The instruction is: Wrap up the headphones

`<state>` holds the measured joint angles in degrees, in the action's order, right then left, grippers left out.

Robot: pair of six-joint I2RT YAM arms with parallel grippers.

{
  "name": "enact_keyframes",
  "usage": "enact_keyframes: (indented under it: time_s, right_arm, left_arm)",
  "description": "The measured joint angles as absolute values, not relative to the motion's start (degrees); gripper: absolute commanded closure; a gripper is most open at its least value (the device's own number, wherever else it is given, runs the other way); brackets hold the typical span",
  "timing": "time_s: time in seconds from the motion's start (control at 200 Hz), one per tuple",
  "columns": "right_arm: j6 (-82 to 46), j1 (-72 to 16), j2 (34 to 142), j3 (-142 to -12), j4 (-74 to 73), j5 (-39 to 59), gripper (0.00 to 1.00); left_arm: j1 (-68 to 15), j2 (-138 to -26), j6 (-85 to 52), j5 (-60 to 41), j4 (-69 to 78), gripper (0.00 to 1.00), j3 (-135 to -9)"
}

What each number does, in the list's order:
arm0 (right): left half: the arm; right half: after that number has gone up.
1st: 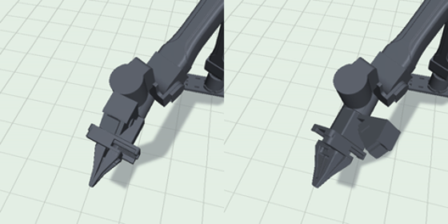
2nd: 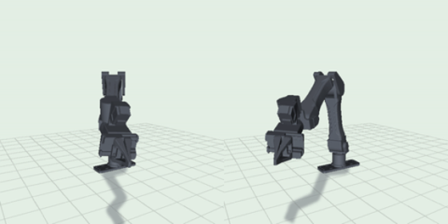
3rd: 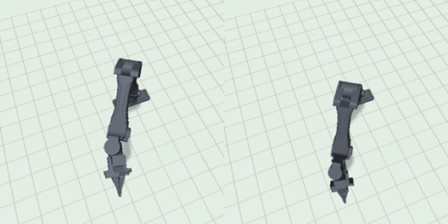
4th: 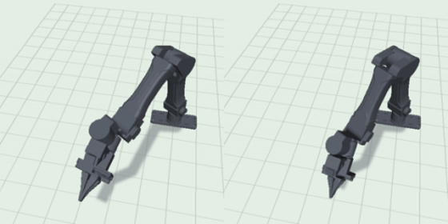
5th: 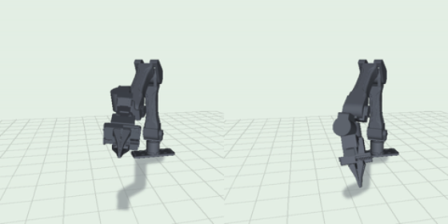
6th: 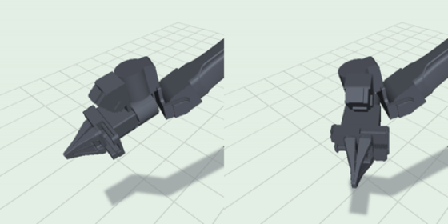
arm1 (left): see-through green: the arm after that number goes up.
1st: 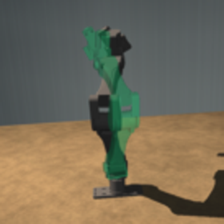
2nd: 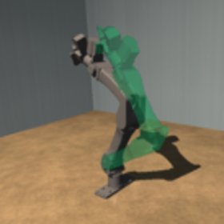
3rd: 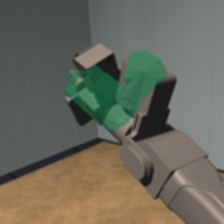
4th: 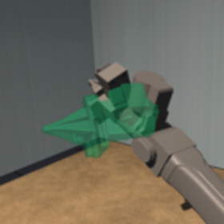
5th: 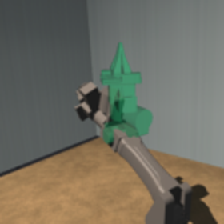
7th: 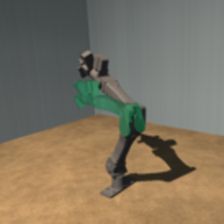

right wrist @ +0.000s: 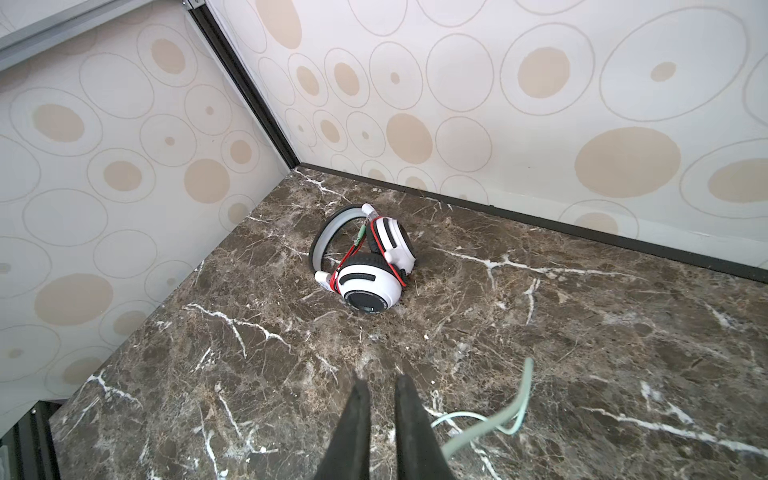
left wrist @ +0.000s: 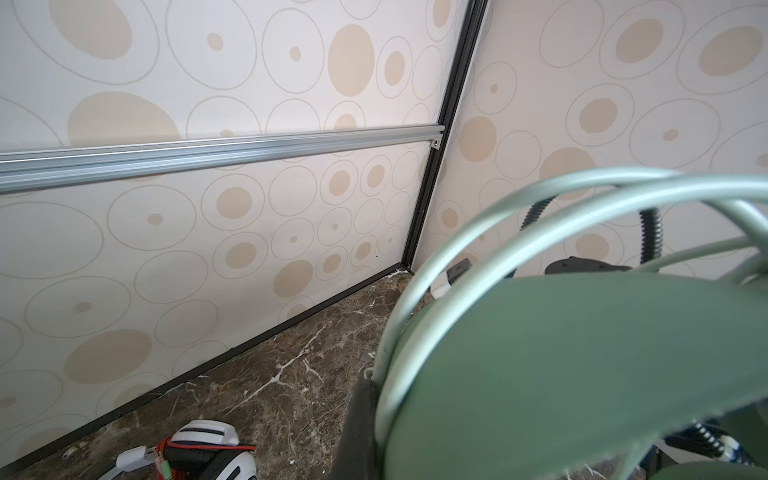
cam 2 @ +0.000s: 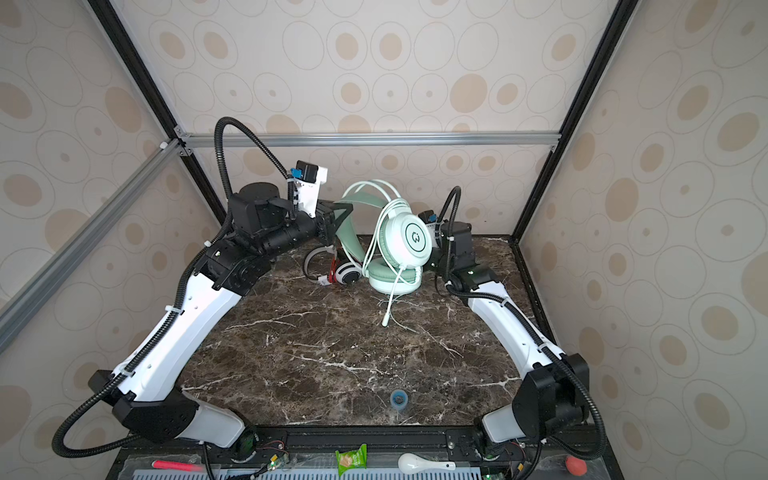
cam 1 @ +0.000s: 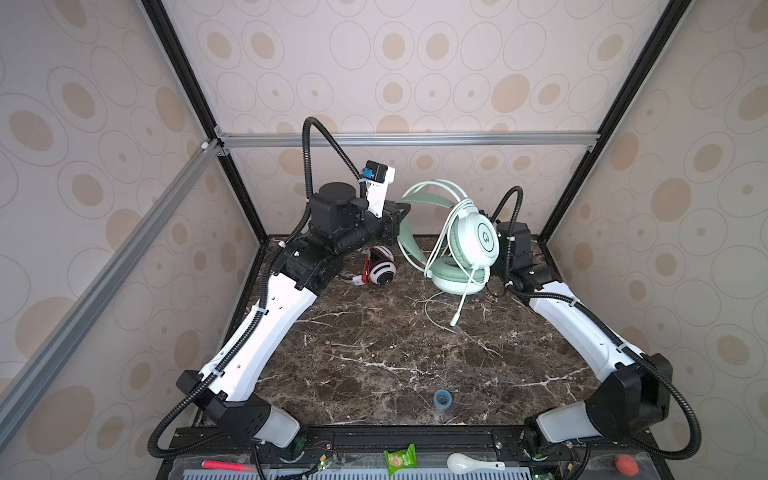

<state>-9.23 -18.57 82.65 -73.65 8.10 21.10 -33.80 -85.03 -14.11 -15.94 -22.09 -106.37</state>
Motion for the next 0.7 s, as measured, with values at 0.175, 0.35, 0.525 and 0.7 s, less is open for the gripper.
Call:
enact_keyframes:
  time_s: [0.175, 0.35, 0.525, 0.7]
  right_arm:
    - [-10.96, -18.57, 84.05, -72.77, 4.73, 22.39, 0.86]
    - [-12.36, -18.57, 85.52, -71.05, 1.45, 23.75, 0.83]
    - [-14.31, -18.57, 87.02, -70.35, -2.22, 25.3, 0.81]
    - [-16.51, -18.57, 89.12, -70.35, -6.09, 26.35, 0.79]
  left_arm:
    - [-33.8, -86.61, -17.58, -16.19, -20.84, 1.0, -109.49]
    - [-33.8, -87.35, -20.84, -16.64, -18.48, 1.0, -111.31]
    - [-33.78, -87.77, -22.94, -16.69, -16.97, 1.0, -112.25]
    - [-33.58, -87.88, -24.97, -16.67, -15.97, 1.0, -112.25]
